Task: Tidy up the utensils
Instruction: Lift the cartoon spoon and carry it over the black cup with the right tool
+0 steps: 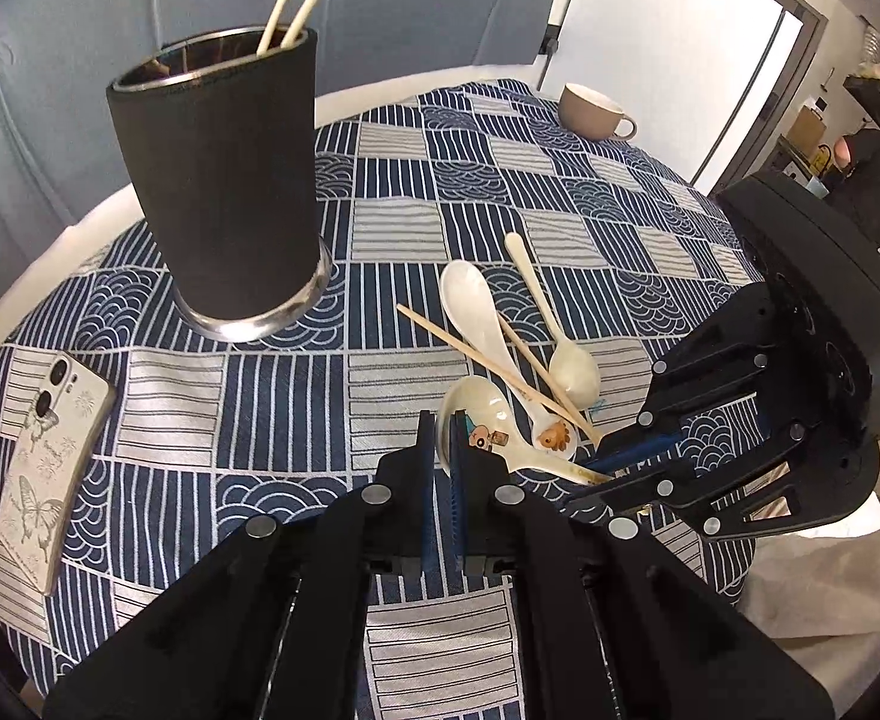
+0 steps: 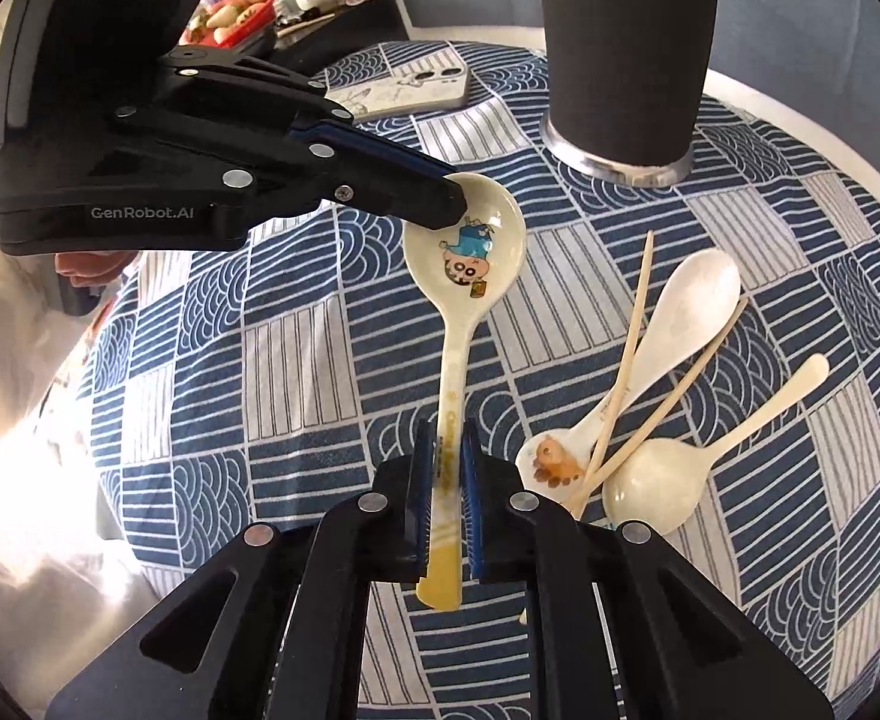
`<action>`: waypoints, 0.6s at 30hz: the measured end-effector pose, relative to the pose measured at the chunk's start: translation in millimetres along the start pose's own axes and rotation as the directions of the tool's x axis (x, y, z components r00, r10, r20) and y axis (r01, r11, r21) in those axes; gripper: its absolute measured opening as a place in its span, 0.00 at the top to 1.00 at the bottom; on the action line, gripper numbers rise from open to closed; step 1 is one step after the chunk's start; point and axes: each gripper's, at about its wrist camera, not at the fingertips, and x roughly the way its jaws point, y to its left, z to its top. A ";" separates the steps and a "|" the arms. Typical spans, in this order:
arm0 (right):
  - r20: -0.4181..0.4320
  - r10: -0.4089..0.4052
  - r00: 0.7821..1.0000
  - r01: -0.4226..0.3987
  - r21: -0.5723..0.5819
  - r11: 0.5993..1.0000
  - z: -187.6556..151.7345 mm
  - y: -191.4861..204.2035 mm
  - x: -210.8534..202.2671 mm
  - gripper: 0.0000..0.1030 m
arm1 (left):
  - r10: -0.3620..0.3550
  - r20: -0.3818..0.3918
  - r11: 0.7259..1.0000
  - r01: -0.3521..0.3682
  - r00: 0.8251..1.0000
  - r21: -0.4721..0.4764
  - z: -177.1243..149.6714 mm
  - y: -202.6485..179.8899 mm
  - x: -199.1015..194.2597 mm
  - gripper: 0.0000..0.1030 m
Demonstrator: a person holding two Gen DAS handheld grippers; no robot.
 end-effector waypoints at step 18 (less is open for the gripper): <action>0.222 -0.045 0.974 0.074 -0.122 0.990 70.3 9.7 -64.9 0.92 | 0.164 0.211 0.975 -0.191 0.964 0.113 57.7 -12.2 -100.9 0.95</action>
